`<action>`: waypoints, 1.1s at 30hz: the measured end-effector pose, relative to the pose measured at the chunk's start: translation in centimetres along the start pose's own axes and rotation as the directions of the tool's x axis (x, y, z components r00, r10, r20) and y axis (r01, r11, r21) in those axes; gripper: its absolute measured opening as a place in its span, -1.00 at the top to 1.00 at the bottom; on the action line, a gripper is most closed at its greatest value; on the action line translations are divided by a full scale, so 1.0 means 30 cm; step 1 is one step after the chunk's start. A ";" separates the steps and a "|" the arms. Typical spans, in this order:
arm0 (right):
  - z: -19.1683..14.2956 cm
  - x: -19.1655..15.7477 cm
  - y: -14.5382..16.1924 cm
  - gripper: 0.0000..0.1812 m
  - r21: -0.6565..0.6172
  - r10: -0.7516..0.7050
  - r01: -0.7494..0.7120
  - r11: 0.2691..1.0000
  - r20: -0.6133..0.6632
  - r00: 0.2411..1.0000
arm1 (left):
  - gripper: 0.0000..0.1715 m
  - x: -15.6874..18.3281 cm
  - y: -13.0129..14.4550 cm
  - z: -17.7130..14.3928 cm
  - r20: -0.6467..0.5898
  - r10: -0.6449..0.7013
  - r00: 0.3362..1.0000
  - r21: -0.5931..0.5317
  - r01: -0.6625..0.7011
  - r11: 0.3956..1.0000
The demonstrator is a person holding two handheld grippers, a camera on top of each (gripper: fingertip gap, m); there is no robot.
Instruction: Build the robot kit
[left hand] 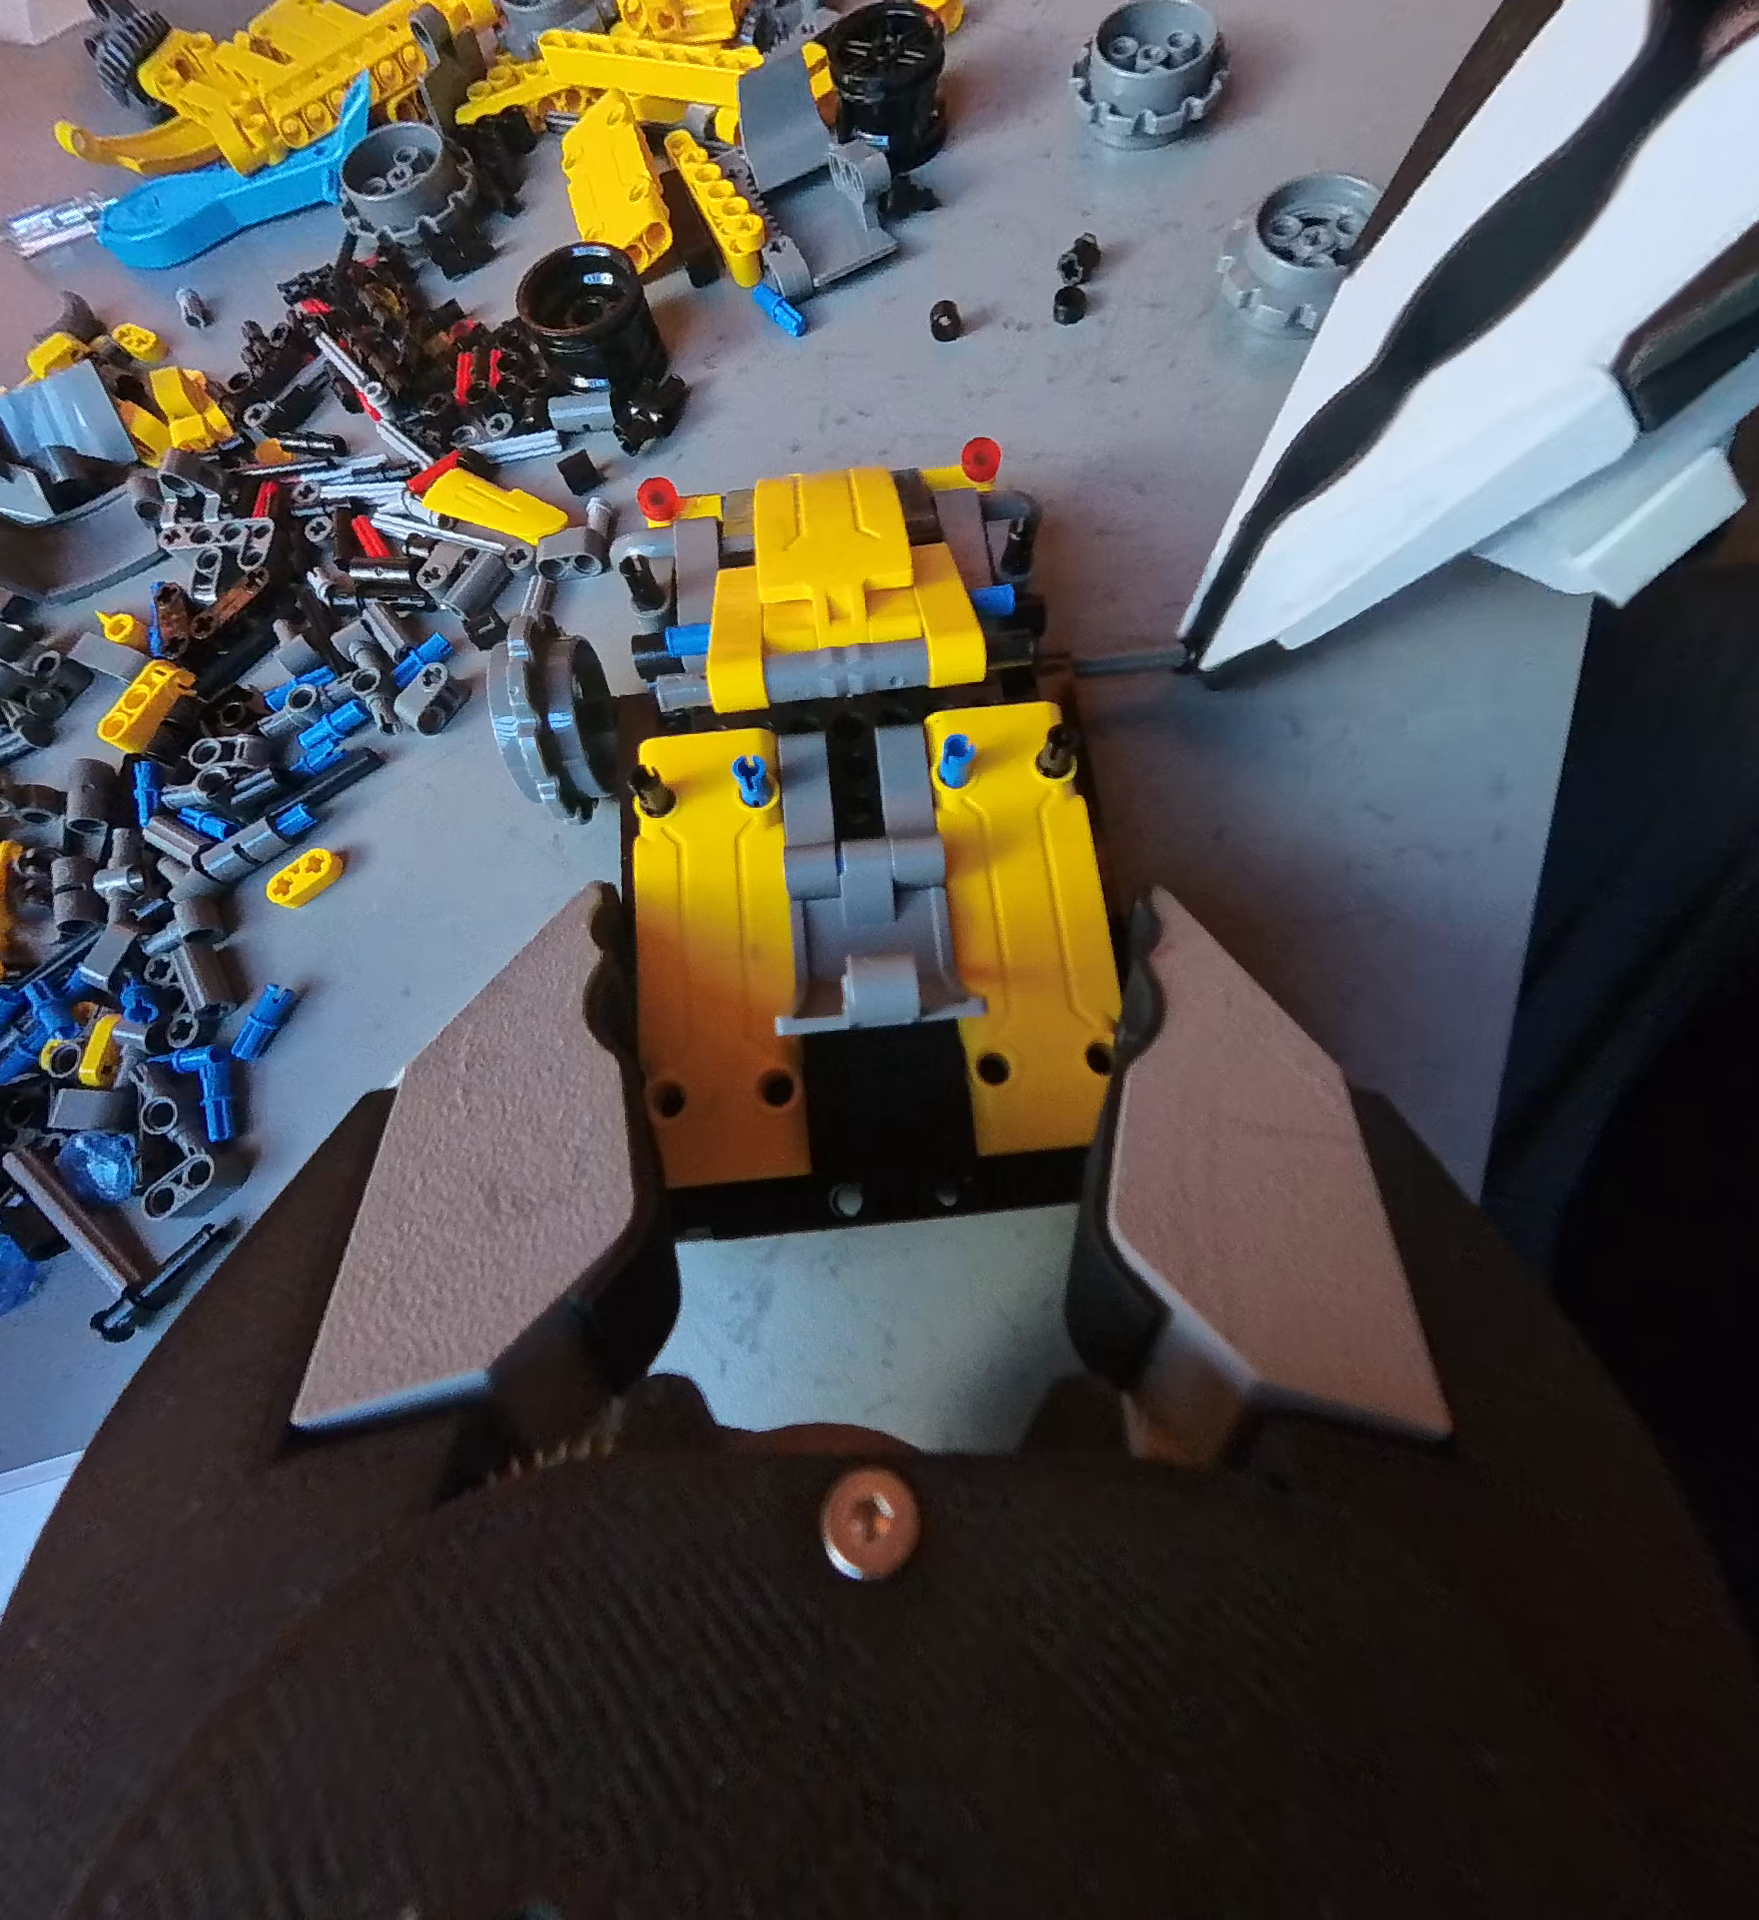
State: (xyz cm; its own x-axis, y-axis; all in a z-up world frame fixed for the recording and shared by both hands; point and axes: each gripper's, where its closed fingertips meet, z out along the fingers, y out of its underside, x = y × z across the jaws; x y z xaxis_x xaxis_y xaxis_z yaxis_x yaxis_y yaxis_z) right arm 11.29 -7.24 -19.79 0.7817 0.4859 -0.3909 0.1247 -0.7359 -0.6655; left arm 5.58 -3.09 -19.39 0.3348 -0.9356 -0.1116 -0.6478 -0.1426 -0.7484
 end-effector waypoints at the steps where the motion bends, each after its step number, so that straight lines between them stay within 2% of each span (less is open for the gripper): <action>1: 0.000 -0.002 0.000 0.94 -0.003 0.016 -0.016 1.000 0.014 1.000 | -0.07 0.000 0.000 0.000 0.000 0.000 1.000 0.000 0.000 1.000; 8: -0.002 -0.004 -0.004 0.94 -0.028 0.213 -0.211 0.977 0.168 0.962 | -0.08 0.000 0.000 0.000 0.000 0.000 1.000 0.000 0.000 1.000; 11: -0.004 -0.006 -0.005 0.95 -0.071 0.261 -0.252 0.965 0.215 0.941 | -0.07 0.000 0.000 0.000 -0.001 0.001 1.000 0.000 -0.001 1.000; 17: 0.003 -0.001 -0.006 0.95 -0.116 0.274 -0.253 0.960 0.218 0.937 | -0.08 -0.004 0.000 0.001 0.006 -0.003 1.000 -0.001 0.003 1.000; 25: 0.010 0.004 -0.010 0.95 -0.032 0.178 -0.175 0.984 0.134 0.975 | -0.08 -0.006 0.000 0.001 0.013 -0.005 1.000 -0.002 0.005 1.000; 33: 0.012 0.001 -0.011 0.96 -0.067 0.262 -0.254 0.965 0.222 0.939 | -0.08 -0.005 0.001 0.000 0.009 -0.001 1.000 -0.002 0.001 1.000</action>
State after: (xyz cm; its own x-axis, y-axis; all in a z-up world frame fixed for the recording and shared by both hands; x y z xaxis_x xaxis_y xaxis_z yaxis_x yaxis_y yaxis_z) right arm 11.05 -6.80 -19.81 0.6308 0.3681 -0.6831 -0.0370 -0.8650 -0.5004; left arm 5.52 -2.96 -19.40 0.3413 -0.9326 -0.1171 -0.6492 -0.1438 -0.7469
